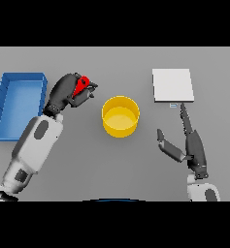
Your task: Pick up the red beaker and tilt it to pour out 1 green nut into yellow bowl. Pick up the yellow bowl and place it on the metallic measuring scale.
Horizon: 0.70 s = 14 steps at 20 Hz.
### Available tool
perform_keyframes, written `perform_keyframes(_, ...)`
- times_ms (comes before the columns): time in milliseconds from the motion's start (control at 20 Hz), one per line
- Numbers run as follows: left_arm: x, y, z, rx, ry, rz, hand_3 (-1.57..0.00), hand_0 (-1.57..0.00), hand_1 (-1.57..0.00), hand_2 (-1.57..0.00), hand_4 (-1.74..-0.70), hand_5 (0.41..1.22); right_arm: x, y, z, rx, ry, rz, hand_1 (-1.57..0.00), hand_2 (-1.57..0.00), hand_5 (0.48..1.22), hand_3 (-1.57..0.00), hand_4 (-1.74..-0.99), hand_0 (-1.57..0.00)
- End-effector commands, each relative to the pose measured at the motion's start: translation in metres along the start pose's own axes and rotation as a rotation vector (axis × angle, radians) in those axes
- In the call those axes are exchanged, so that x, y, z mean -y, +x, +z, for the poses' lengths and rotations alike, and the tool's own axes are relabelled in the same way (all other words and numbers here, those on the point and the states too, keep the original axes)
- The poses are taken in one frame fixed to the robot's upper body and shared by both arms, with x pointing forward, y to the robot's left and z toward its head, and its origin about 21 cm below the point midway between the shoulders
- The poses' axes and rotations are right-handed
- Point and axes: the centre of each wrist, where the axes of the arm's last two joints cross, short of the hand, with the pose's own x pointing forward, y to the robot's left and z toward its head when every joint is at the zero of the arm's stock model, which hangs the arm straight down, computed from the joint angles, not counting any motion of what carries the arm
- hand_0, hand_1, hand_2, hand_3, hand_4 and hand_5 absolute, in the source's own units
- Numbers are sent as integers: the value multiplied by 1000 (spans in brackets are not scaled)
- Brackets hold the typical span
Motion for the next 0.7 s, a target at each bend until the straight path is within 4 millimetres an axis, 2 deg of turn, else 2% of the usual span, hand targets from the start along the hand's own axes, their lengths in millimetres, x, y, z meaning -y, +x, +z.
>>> perform_keyframes(0,-2,5,-3,-12,-2,-72,-1567,-1568,-1568,-1568,-1737,1128,-1,0,0,-7,5,-7,1,1,683,1,-1254,1)
perform_keyframes(200,11,26,-10,21,-66,-395,-1569,-1570,-1570,-1570,-1739,1127,-2,-1,4,-11,11,-11,1,1,690,1,-1256,1)
perform_keyframes(450,6,38,-19,65,-114,-695,-1570,-1571,-1571,-1571,-1740,1190,-3,0,8,-3,10,-21,1,1,704,1,-1274,1)
perform_keyframes(550,6,49,-21,109,-153,-790,-1571,-1571,-1571,-1571,-1649,1201,-6,1,6,-9,5,-25,1,1,705,1,-1284,1)
perform_keyframes(600,9,55,-23,122,-168,-843,-1571,-1571,-1571,-1571,-1666,1205,-6,0,1,-17,3,-32,1,1,702,1,-1283,1)
perform_keyframes(650,9,60,-27,126,-197,-907,-1470,-1571,-1571,-1571,-1677,1208,-5,-3,2,-11,2,-47,1,1,697,1,-1285,1)
